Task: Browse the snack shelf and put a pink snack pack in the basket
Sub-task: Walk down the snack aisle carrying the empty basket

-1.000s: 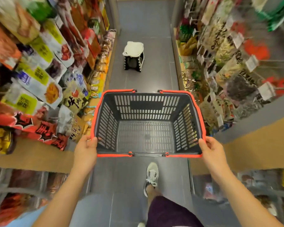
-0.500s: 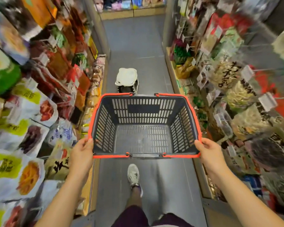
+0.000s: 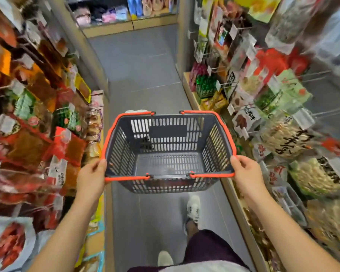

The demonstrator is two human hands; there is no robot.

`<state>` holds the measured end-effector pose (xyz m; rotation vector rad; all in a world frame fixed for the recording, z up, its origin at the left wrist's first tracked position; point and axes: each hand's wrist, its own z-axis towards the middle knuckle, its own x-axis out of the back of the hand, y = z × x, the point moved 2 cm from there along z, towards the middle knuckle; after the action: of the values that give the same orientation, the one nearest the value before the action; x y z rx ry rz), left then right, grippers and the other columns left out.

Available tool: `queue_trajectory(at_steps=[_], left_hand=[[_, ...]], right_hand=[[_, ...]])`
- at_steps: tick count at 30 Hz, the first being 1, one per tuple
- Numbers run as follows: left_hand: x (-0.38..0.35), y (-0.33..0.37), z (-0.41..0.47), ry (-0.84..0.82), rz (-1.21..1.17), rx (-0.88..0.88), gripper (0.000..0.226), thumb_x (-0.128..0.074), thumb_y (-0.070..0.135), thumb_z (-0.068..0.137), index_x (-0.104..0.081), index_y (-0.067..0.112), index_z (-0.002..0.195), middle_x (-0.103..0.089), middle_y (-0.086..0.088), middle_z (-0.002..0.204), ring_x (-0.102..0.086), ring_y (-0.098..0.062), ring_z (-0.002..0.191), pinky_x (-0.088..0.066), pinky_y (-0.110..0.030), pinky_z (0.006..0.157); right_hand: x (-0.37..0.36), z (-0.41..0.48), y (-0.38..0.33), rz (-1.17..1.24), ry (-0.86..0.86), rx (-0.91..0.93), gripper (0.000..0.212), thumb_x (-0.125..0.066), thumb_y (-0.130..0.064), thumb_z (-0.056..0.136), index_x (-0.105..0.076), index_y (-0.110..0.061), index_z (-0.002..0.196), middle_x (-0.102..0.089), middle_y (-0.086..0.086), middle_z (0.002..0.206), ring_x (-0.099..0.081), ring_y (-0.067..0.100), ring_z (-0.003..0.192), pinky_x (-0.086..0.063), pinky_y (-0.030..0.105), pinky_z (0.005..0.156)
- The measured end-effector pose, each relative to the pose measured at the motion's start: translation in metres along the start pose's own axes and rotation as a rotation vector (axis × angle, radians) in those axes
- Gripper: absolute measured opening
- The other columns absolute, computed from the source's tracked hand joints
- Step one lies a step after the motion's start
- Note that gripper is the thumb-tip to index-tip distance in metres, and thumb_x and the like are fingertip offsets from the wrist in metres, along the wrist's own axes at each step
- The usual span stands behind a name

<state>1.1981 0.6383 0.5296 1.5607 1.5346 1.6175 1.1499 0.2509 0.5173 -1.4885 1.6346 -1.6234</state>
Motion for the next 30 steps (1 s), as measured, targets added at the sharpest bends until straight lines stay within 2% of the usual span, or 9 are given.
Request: queue_trajectory(at_steps=[5,8,10,15,17,20,22,26,30], left_hand=[[-0.048,0.038,0.091,0.055,-0.037,0.018,0.019,-0.051,0.019,0.099,-0.068,0.017,0.090,-0.068,-0.002,0.088,-0.061,-0.009,0.069,-0.052,-0.025,0.061],[-0.072,0.066,0.137,0.103,-0.055,0.033,0.022,-0.051,0.014,0.099,-0.067,0.020,0.086,-0.067,0.003,0.083,-0.061,0.003,0.060,-0.051,-0.017,0.053],[-0.085,0.084,0.168,0.126,-0.048,0.048,0.017,-0.051,0.013,0.099,-0.067,0.016,0.093,-0.067,-0.002,0.087,-0.060,-0.003,0.064,-0.050,-0.024,0.056],[-0.118,0.122,0.266,0.152,0.024,0.045,0.021,-0.052,0.014,0.098,-0.067,0.006,0.112,-0.064,-0.005,0.108,-0.057,-0.012,0.095,-0.042,-0.028,0.086],[-0.132,0.134,0.311,0.117,0.015,0.079,0.023,-0.052,0.017,0.099,-0.066,0.006,0.112,-0.068,-0.011,0.111,-0.063,-0.024,0.099,-0.049,-0.040,0.092],[-0.151,0.157,0.376,0.053,0.034,0.114,0.024,-0.050,0.022,0.099,-0.067,0.008,0.109,-0.070,-0.015,0.105,-0.065,-0.038,0.100,-0.051,-0.056,0.091],[-0.164,0.177,0.416,0.048,0.066,0.110,0.025,-0.050,0.022,0.099,-0.067,0.008,0.111,-0.070,-0.016,0.105,-0.065,-0.039,0.098,-0.051,-0.055,0.089],[-0.198,0.219,0.489,0.034,0.097,0.091,0.020,-0.050,0.016,0.099,-0.066,0.005,0.101,-0.069,-0.017,0.102,-0.065,-0.029,0.088,-0.053,-0.042,0.080],[-0.238,0.260,0.561,0.048,0.125,0.072,0.022,-0.050,0.015,0.099,-0.064,0.001,0.109,-0.068,-0.019,0.105,-0.063,-0.030,0.092,-0.048,-0.040,0.084]], right_hand=[[-0.034,0.117,-0.046,0.023,-0.077,0.010,0.021,-0.052,-0.013,0.098,-0.068,-0.007,0.086,-0.069,0.007,0.082,-0.059,0.007,0.068,-0.046,0.025,0.065],[-0.052,0.181,-0.074,0.105,-0.124,-0.040,0.015,-0.055,-0.004,0.095,-0.067,0.003,0.089,-0.068,0.022,0.087,-0.058,0.012,0.070,-0.045,0.022,0.063],[-0.064,0.221,-0.093,0.167,-0.140,-0.085,0.013,-0.055,0.000,0.094,-0.067,-0.002,0.089,-0.068,0.021,0.089,-0.058,0.016,0.070,-0.046,0.022,0.061],[-0.107,0.315,-0.134,0.238,-0.160,-0.118,0.017,-0.055,0.001,0.094,-0.067,-0.011,0.095,-0.070,0.005,0.087,-0.065,0.007,0.070,-0.052,0.019,0.065],[-0.125,0.353,-0.149,0.275,-0.165,-0.142,0.017,-0.052,-0.002,0.097,-0.067,-0.010,0.100,-0.071,0.005,0.092,-0.066,0.008,0.074,-0.054,0.022,0.069],[-0.149,0.406,-0.176,0.291,-0.173,-0.178,0.019,-0.048,-0.008,0.100,-0.066,-0.008,0.107,-0.071,0.001,0.093,-0.064,0.001,0.068,-0.049,0.015,0.060],[-0.161,0.441,-0.195,0.287,-0.178,-0.189,0.020,-0.048,-0.012,0.101,-0.066,-0.008,0.110,-0.071,0.000,0.096,-0.064,0.003,0.074,-0.049,0.018,0.065],[-0.182,0.514,-0.222,0.263,-0.169,-0.240,0.021,-0.048,-0.008,0.100,-0.060,0.000,0.116,-0.066,0.018,0.112,-0.060,0.025,0.091,-0.050,0.044,0.085],[-0.205,0.591,-0.235,0.237,-0.146,-0.249,0.023,-0.050,0.001,0.097,-0.060,0.000,0.117,-0.068,0.009,0.095,-0.062,0.010,0.068,-0.048,0.019,0.057]])
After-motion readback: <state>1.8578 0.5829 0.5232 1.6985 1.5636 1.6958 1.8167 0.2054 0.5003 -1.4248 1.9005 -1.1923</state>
